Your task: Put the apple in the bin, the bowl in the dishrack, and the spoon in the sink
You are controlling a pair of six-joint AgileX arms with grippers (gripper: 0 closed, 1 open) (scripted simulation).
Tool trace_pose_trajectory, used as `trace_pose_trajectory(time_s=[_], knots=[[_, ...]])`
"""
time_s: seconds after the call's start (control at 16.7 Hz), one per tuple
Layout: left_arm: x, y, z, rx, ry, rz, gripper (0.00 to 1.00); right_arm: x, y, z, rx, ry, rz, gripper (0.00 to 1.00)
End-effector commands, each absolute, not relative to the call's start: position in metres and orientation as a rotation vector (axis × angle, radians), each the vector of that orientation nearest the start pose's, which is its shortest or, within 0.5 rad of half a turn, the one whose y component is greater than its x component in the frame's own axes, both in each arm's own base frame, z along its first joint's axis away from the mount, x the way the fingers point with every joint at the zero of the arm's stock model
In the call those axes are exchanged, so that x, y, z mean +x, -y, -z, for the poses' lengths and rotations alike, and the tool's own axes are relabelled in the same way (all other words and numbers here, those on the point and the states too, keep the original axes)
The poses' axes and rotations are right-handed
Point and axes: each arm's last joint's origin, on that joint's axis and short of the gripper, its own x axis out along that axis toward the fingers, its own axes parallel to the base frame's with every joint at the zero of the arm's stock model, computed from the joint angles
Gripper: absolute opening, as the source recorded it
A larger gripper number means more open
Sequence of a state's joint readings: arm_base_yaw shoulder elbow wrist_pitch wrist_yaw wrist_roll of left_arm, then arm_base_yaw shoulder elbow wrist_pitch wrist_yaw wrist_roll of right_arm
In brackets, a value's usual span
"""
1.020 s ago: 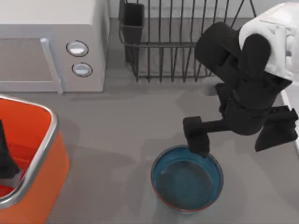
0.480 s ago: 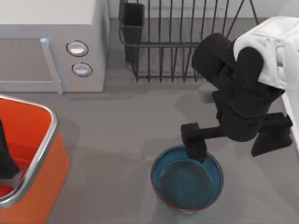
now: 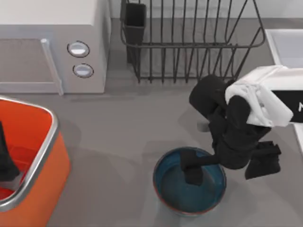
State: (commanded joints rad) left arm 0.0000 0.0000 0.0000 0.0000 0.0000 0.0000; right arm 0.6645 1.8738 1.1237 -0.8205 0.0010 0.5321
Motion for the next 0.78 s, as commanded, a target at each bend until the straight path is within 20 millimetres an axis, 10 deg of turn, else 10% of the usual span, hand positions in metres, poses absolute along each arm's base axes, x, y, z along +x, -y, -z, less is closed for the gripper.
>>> trace_pose_trajectory(time_s=[0.24, 0.78], knots=[[0.1057, 0.0012, -0.16, 0.0, 0.0, 0.0, 1.0, 0.2543, -0.2017, -0.129, -0.108, -1.568, -0.107, 1.0], [0.1057, 0.0012, -0.16, 0.0, 0.0, 0.0, 1.0, 0.2543, -0.2017, -0.129, -0.108, -1.568, -0.107, 0.32]])
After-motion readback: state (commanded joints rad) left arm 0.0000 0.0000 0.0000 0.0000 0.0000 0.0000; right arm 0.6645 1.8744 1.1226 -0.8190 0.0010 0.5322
